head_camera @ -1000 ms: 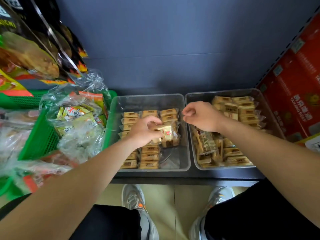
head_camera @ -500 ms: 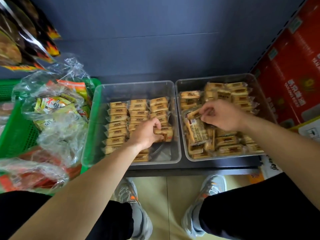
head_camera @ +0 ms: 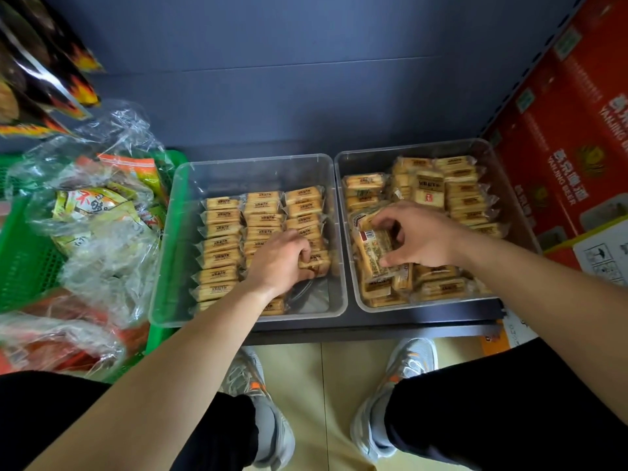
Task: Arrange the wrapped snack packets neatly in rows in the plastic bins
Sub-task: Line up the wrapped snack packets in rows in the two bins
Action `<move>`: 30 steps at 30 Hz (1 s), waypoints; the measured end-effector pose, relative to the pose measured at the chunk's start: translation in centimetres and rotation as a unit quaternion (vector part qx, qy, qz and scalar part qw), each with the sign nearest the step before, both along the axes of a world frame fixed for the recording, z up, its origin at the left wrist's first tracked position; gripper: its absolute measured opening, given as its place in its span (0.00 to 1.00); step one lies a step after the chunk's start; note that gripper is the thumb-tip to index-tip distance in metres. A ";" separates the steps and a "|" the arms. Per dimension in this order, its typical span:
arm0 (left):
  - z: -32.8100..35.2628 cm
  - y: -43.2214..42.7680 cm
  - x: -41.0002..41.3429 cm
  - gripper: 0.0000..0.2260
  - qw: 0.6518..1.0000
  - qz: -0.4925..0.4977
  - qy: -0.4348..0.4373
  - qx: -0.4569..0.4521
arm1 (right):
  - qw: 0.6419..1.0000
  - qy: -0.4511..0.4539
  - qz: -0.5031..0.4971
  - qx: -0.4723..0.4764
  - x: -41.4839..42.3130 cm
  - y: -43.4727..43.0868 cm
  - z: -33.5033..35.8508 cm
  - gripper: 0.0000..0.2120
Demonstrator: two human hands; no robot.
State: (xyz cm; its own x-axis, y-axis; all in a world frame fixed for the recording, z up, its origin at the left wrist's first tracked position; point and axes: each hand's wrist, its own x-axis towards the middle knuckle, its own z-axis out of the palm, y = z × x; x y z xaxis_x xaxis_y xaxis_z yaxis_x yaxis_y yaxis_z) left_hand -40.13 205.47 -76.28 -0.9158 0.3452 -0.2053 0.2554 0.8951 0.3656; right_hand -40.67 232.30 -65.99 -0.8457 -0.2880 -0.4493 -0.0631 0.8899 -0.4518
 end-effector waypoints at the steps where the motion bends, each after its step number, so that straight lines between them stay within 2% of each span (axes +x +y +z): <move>1: 0.1 0.1 0.0 0.15 1.000 0.011 -0.005 -0.005 | 1.000 -0.003 -0.001 0.003 -0.1 0.0 0.0 0.34; 4: 0.2 0.2 -0.3 0.16 0.998 0.045 -0.050 -0.013 | 0.999 -0.017 0.006 0.030 -0.2 -0.1 0.0 0.35; 7: 0.1 -0.1 -0.5 0.17 0.997 0.044 -0.054 -0.030 | 0.998 -0.017 0.022 0.062 -0.3 -0.2 -0.1 0.35; 12: -0.4 -0.8 -0.2 0.12 0.995 -0.016 -0.036 -0.086 | 0.997 -0.008 0.039 0.067 -0.2 -0.2 0.0 0.26; 18: 3.3 -1.3 -1.5 0.09 0.988 0.000 -0.140 -0.060 | 0.998 -0.052 0.032 0.014 -0.4 -0.5 0.9 0.24; 23: 10.4 -1.5 -0.2 0.11 0.989 0.031 -0.140 0.048 | 0.991 -0.046 -0.032 -0.123 -0.1 -0.9 4.2 0.18; 26: 14.4 -0.9 2.7 0.22 0.973 0.040 -0.151 0.170 | 0.971 -0.044 -0.052 -0.228 1.6 -3.0 5.7 0.15; 27: 15.3 -0.8 3.6 0.22 0.967 0.043 -0.146 0.206 | 0.965 -0.032 -0.055 -0.253 2.2 -3.8 5.7 0.15; 30: 16.9 -1.0 5.5 0.13 0.943 0.062 -0.147 0.292 | 0.949 -0.012 -0.057 -0.310 3.0 -5.4 5.5 0.17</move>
